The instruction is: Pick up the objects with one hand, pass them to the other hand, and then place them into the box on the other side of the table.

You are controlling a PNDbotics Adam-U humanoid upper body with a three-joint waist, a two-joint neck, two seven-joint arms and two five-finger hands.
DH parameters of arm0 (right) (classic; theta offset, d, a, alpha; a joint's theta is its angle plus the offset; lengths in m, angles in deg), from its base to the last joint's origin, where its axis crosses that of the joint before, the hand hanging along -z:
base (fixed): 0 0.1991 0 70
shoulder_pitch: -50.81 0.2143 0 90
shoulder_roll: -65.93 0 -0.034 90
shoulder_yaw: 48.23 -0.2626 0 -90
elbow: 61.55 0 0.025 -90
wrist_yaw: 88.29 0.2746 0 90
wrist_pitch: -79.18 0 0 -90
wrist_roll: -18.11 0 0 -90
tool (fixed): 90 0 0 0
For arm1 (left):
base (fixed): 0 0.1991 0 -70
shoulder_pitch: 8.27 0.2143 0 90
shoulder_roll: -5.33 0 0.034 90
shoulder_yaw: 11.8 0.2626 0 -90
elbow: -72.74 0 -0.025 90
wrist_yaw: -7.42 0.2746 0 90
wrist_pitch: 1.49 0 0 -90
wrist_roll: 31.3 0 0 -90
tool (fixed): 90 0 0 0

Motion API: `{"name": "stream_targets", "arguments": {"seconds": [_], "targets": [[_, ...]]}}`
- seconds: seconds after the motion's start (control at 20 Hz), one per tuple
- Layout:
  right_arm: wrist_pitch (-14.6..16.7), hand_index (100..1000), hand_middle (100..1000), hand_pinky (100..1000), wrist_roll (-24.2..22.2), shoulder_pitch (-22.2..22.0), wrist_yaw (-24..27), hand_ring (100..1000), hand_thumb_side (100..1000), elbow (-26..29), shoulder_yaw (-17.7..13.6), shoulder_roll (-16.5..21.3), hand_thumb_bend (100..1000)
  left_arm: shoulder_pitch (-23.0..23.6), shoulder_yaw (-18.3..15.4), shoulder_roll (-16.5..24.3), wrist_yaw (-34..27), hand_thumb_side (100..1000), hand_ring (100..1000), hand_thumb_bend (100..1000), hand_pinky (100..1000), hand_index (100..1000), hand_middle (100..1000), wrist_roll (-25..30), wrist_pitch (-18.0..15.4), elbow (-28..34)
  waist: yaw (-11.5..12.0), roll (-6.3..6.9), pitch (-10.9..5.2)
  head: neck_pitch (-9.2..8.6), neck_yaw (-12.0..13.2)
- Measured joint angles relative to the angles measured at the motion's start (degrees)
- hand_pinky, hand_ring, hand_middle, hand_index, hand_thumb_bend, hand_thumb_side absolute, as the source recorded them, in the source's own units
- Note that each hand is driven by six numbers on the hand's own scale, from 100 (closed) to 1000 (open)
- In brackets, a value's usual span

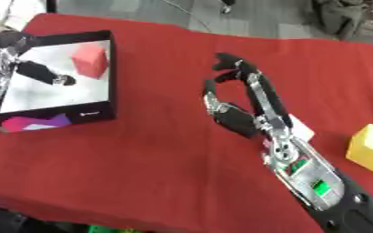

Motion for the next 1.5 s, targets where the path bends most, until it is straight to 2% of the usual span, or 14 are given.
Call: {"name": "stream_targets", "arguments": {"seconds": [0.05,0.1,0.15,0.3,0.4,0.55,0.8,0.95,1.15,1.5], "targets": [[-0.01,864,720,928,0.0,0.0,0.0,694,333,0.01,0.0,0.0,100,0.06,-0.08,0.0,0.01,433,835,732,906,890,810,-0.09,-0.07,-0.02,0.0,0.0,0.0,0.0,-0.01],[-0.02,864,720,928,-0.01,0.0,0.0,694,332,0.02,0.0,0.0,100,0.11,-0.22,0.0,0.0,420,821,662,899,882,803,-0.33,-0.07,0.01,0.0,0.0,0.0,0.01,-0.03],[-0.04,864,720,928,-0.02,0.0,0.0,694,332,0.03,0.0,0.0,100,0.19,-0.29,0.0,-0.08,440,794,534,885,865,790,-0.8,0.01,0.29,0.0,0.0,0.0,0.02,-0.07],[-0.13,865,721,928,-0.11,0.03,0.0,696,322,0.38,0.0,0.02,100,1.07,-0.7,0.05,-2.12,588,712,388,855,812,767,-4.3,0.83,3.68,0.0,-0.02,0.0,0.08,-0.78],[-0.33,866,724,928,-0.31,0.14,0.0,697,314,0.64,0.0,0.16,100,2.07,-0.97,0.12,-5.85,615,669,316,850,782,762,-8.41,1.34,7.68,0.0,-0.03,0.0,0.12,-1.49],[-0.93,871,731,928,-0.92,0.86,0.0,701,319,1.47,-0.25,0.76,100,4.34,-1.24,0.85,-15.32,634,620,238,829,756,757,-15.82,0.36,15.15,-0.04,-0.05,0.0,0.14,-2.48],[-3.13,881,741,928,-2.95,2.2,0.45,713,341,3.47,-1.94,2.45,100,8.73,-1.31,2.1,-33.97,642,589,206,809,732,741,-26.98,-4.39,25.88,-0.31,-0.4,-0.03,0.15,-4.06],[-5.4,880,745,929,-5.22,2.78,1.66,720,364,5.29,-3.92,4.18,100,10.46,-1.29,2.23,-41.32,639,578,197,803,723,733,-31.06,-6.5,30.12,-0.43,-0.47,-0.05,0.18,-4.85],[-9.38,886,761,930,-9.42,3.34,4.47,739,386,7.19,-7.02,7.92,100,12.4,-1.34,2.56,-46.82,635,566,188,795,709,722,-34.6,-7.67,34.29,-0.74,-0.74,-0.06,0.35,-5.64],[-14.27,892,783,933,-20.32,2.85,7.32,766,379,9.06,-11.7,17.67,100,15.99,-2.34,2.56,-51.82,642,557,191,787,711,713,-39.23,-8.67,40.79,-1.13,-0.73,-0.06,0.52,-7.01]]}}
